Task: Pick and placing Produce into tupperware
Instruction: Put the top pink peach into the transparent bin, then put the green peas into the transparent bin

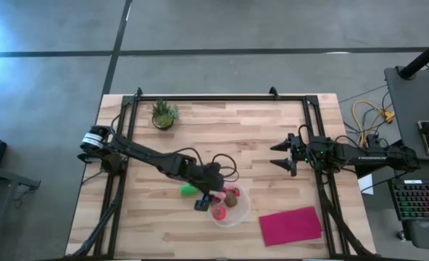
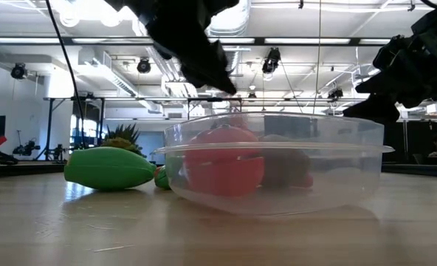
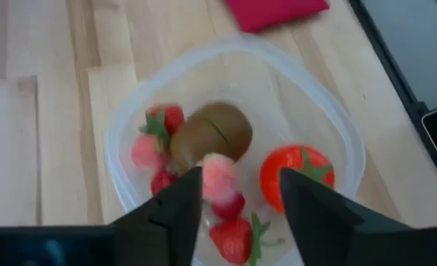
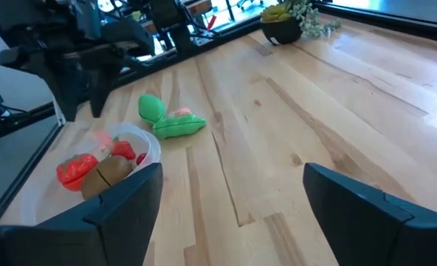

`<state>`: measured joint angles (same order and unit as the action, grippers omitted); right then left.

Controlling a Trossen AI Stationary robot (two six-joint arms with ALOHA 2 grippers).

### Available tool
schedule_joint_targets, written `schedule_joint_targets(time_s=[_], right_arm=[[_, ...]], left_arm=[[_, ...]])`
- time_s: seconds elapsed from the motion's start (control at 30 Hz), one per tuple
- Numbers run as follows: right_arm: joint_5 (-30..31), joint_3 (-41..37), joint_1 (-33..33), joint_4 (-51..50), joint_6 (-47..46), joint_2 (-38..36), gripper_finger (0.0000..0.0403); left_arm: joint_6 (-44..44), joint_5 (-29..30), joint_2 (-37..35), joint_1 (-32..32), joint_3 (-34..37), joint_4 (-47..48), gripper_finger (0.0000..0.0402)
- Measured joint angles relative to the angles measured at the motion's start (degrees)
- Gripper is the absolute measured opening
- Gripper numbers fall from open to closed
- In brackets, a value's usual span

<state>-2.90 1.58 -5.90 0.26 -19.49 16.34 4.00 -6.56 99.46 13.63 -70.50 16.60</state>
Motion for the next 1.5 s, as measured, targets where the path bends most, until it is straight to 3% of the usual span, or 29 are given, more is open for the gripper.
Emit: schedule_joint_targets(time_s=[0.2,0.33,0.4,0.57,0.7,1.5], right_arm=[[0.0,0.0,0.0,0.0,0.0,0.0,0.0324],[0.0,0.0,0.0,0.0,0.0,0.0,0.032],[0.0,0.0,0.0,0.0,0.0,0.0,0.0318],[0.0,0.0,0.0,0.0,0.0,-0.1,0.0321],[0.0,0.0,0.0,0.0,0.0,0.0,0.0324],[0.0,0.0,0.0,0.0,0.0,0.0,0.0318]], left_arm=[[3.1,4.4,-0.2,0.0,0.0,6.5,0.0228],[13.6,13.9,-0.9,-1.0,-1.6,15.2,0.0237],[20.1,16.0,-1.0,-2.2,-2.2,18.1,0.0237],[34.1,11.3,-1.0,-5.6,-2.2,18.0,0.0237],[40.1,8.5,0.3,-6.6,-0.9,18.8,0.0237],[42.2,8.7,10.1,-5.9,-1.8,16.6,0.0228]])
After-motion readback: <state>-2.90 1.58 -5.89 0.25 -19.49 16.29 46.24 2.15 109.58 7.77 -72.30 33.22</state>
